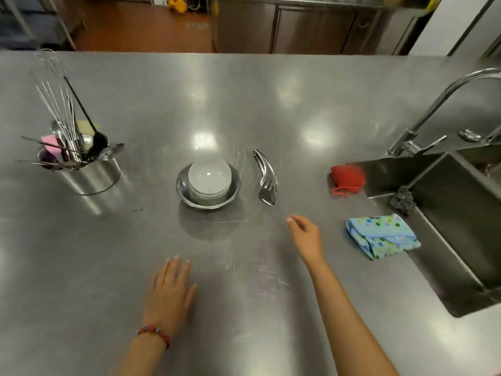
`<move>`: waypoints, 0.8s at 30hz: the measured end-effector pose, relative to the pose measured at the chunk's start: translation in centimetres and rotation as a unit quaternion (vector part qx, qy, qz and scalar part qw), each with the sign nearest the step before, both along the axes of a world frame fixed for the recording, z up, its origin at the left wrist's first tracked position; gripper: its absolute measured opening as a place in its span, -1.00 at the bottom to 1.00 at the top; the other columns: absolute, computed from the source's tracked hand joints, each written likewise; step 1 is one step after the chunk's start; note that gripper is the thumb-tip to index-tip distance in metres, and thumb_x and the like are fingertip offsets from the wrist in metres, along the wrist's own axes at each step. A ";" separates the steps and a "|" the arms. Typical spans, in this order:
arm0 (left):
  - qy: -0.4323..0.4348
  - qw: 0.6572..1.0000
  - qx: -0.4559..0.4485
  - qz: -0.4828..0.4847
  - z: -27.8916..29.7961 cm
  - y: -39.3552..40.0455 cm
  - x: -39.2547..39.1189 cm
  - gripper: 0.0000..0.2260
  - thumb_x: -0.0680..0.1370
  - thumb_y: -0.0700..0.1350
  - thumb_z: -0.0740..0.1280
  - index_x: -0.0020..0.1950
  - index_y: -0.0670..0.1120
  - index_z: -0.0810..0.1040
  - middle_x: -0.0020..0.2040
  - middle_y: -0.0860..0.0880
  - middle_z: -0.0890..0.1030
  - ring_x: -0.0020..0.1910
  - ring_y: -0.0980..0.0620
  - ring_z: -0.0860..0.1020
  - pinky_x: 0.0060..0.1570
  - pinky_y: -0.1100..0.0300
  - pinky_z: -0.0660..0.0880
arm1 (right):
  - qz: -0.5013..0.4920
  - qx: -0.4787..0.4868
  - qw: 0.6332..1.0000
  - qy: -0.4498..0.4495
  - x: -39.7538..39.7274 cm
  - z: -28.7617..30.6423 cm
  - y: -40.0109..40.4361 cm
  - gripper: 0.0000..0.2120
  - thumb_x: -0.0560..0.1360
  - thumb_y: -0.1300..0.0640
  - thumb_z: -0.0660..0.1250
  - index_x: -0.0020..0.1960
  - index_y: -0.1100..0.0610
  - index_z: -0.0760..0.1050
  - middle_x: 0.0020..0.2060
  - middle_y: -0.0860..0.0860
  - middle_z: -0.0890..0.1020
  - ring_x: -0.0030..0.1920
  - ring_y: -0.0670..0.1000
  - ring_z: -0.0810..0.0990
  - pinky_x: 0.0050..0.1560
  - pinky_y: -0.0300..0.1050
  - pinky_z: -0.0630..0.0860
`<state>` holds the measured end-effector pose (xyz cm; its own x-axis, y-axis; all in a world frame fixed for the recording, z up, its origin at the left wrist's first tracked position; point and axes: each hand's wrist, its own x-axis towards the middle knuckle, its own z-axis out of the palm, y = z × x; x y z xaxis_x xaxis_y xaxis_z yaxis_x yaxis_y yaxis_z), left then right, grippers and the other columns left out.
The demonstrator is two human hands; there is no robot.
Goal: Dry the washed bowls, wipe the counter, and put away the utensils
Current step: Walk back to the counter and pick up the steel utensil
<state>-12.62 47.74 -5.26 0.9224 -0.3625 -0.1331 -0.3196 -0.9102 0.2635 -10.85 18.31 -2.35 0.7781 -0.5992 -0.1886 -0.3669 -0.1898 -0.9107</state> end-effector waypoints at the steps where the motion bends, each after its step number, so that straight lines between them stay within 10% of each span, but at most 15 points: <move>1: 0.004 1.000 0.011 0.007 -0.8 -0.1 0.1 -0.24 0.57 0.18 -0.27 0.07 -0.25 0.62 0.09 -0.33 0.61 0.04 -0.36 0.58 -0.12 -0.23 0.54 | -0.007 0.000 1.000 0.002 1.4 -0.5 -0.7 -0.73 0.52 0.22 0.28 0.16 0.33 0.51 0.07 0.16 0.60 0.01 -0.06 0.49 0.01 -0.30 0.34; 6: -0.011 0.999 0.043 0.027 -3.4 -0.5 0.3 -0.23 0.57 0.19 -0.28 0.05 -0.22 0.64 0.07 -0.29 0.63 0.02 -0.30 0.61 -0.02 -0.12 0.54 | -0.023 0.027 0.999 0.020 8.7 -2.3 -3.6 -0.81 0.51 0.18 0.27 -0.03 0.30 0.58 -0.19 0.06 0.54 -0.12 -0.04 0.45 -0.15 -0.24 0.32; 9: -0.012 0.999 0.026 0.035 -3.4 -0.4 0.4 -0.32 0.58 0.18 -0.25 0.15 -0.18 0.54 0.09 -0.30 0.62 0.20 -0.21 0.43 0.42 0.14 0.02 | -0.025 0.066 0.996 0.051 12.5 -3.0 -4.1 -0.70 0.51 0.13 0.27 -0.32 0.30 0.51 -0.34 0.09 0.46 -0.23 -0.01 0.37 -0.18 -0.15 0.31; 14: 0.001 0.999 -0.025 0.037 -2.5 -0.6 0.4 -0.47 0.57 0.21 -0.25 0.27 -0.05 0.31 0.21 -0.24 0.56 0.40 0.01 0.09 0.38 0.35 -0.27 | -0.063 0.212 0.974 0.045 15.7 -3.1 -3.2 -0.64 0.47 0.17 0.35 -0.45 0.18 0.34 -0.50 0.09 0.40 -0.52 0.06 0.43 -0.48 -0.14 0.44; 19: -0.082 0.995 -0.044 0.022 -3.4 -0.3 0.5 -0.51 0.56 0.22 -0.23 0.48 0.18 -0.18 0.53 0.18 -0.17 0.46 0.26 -0.25 0.39 0.35 -0.24 | -0.085 0.235 0.968 0.025 16.8 -3.7 -2.4 -0.76 0.45 0.21 0.36 -0.37 0.17 0.42 -0.46 0.05 0.47 -0.55 -0.07 0.49 -0.54 -0.27 0.46; 24: -0.048 0.998 -0.010 0.040 -3.7 -0.2 0.2 -0.51 0.57 0.21 -0.24 0.49 0.15 -0.08 0.19 -0.17 0.59 0.48 0.20 -0.08 0.39 0.33 -0.23 | -0.066 0.235 0.970 -0.003 16.1 -3.8 -2.7 -0.79 0.45 0.33 0.31 -0.34 0.21 0.45 -0.32 0.22 0.55 -0.29 0.16 0.62 -0.09 0.03 0.59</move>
